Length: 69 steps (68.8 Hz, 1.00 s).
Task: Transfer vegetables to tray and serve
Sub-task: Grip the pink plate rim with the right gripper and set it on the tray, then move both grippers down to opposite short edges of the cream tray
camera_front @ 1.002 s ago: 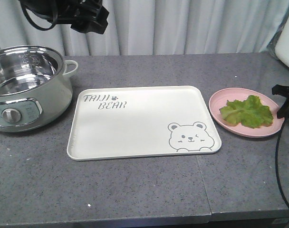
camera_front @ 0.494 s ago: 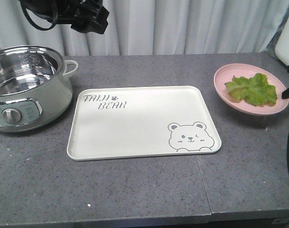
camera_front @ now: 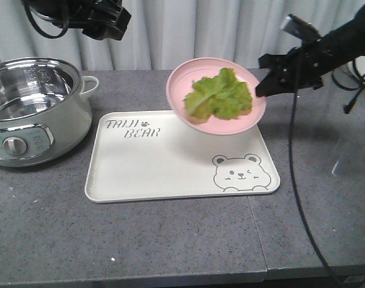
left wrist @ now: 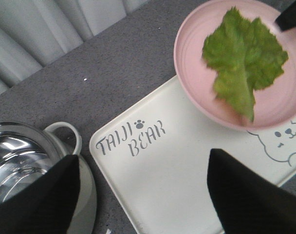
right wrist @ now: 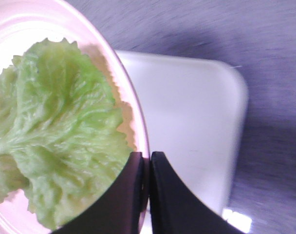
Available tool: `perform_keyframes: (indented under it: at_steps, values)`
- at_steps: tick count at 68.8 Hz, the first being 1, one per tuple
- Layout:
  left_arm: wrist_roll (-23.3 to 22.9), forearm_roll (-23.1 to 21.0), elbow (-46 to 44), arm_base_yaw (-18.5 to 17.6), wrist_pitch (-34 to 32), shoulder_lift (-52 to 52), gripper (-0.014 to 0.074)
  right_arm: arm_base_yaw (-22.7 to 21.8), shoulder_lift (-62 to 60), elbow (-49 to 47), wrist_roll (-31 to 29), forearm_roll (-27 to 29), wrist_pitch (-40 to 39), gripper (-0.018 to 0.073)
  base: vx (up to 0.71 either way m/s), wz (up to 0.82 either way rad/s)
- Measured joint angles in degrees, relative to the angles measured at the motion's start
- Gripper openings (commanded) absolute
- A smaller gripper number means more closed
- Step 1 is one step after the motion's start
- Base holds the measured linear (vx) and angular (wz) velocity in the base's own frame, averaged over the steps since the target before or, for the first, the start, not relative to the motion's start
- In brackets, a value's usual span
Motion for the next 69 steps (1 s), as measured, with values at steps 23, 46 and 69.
perform_keyframes:
  at_steps: [23,46,69]
  values:
    - [-4.7,8.0,11.0,0.0,-0.1,0.0,0.0534,12.5,4.8,0.0,0.5,-7.3,-3.7,0.0053,0.00,0.00]
    - [-8.6,9.2,17.7,0.0,-0.5,0.0,0.0534,13.9,4.8,0.0,1.4,-11.9,-4.4,0.0410,0.00,0.00]
    - [-17.3,11.1,18.5,0.9,-0.7,0.0,0.0534,12.7,0.4,0.0,13.6,-27.5,-0.1,0.0416,0.00,0.00]
